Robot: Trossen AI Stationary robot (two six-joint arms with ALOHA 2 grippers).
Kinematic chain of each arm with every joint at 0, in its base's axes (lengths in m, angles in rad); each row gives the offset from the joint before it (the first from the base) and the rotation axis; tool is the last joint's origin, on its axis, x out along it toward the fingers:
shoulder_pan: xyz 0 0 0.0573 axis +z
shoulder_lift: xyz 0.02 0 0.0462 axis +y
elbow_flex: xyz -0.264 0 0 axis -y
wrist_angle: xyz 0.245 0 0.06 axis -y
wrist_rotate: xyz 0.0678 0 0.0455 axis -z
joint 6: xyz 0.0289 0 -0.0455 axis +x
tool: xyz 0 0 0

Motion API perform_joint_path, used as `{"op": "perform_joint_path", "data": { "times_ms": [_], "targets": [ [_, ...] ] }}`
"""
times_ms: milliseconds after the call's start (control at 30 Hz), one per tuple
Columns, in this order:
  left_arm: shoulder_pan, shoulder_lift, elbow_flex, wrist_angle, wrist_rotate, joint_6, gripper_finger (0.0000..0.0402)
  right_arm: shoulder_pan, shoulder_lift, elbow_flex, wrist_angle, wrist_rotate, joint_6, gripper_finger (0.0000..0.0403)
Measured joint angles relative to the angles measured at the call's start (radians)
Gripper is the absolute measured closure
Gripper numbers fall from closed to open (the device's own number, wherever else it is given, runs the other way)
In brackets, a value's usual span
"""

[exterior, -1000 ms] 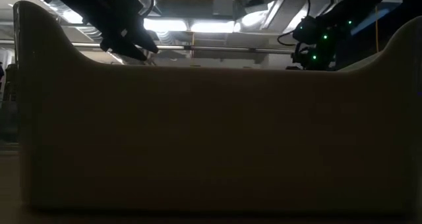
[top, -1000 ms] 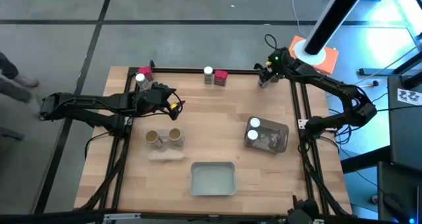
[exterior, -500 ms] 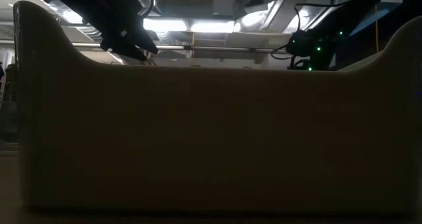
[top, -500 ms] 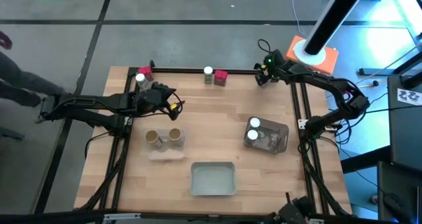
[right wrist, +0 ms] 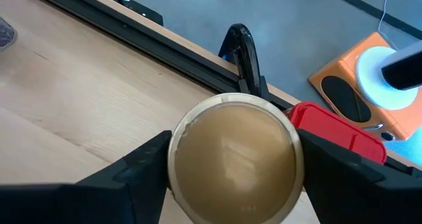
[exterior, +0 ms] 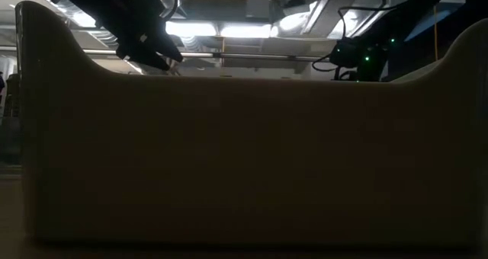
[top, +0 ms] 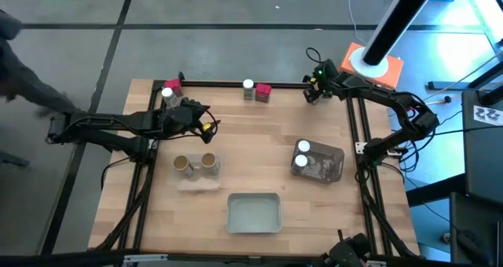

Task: Sort spices by type
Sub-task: Put the gold seasoning bottle into the transparent bin

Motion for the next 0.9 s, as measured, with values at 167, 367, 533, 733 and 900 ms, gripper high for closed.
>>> {"op": "perform_joint_path", "data": {
  "times_ms": [167, 367, 533, 733, 900],
  "targets": [
    [0.000, 0.000, 0.000, 0.000, 0.000, -0.006, 0.0075, 0.001, 0.000, 0.000, 0.005, -0.004, -0.018, 0.0119],
    [0.000, 0.000, 0.000, 0.000, 0.000, -0.008, 0.0075, 0.004, -0.015, -0.002, 0.008, -0.096, -0.029, 0.0117],
    [-0.001, 0.000, 0.000, 0.000, 0.000, -0.008, 0.0075, 0.041, -0.018, -0.003, 0.058, -0.216, -0.027, 0.0119],
    [-0.001, 0.000, 0.000, 0.000, 0.000, -0.006, 0.0075, 0.135, -0.018, -0.003, 0.134, -0.294, -0.041, 0.0116],
    [-0.001, 0.000, 0.000, 0.000, 0.000, 0.007, 0.0075, 0.243, -0.019, -0.002, 0.199, -0.318, -0.074, 0.0119]
  ]
}}
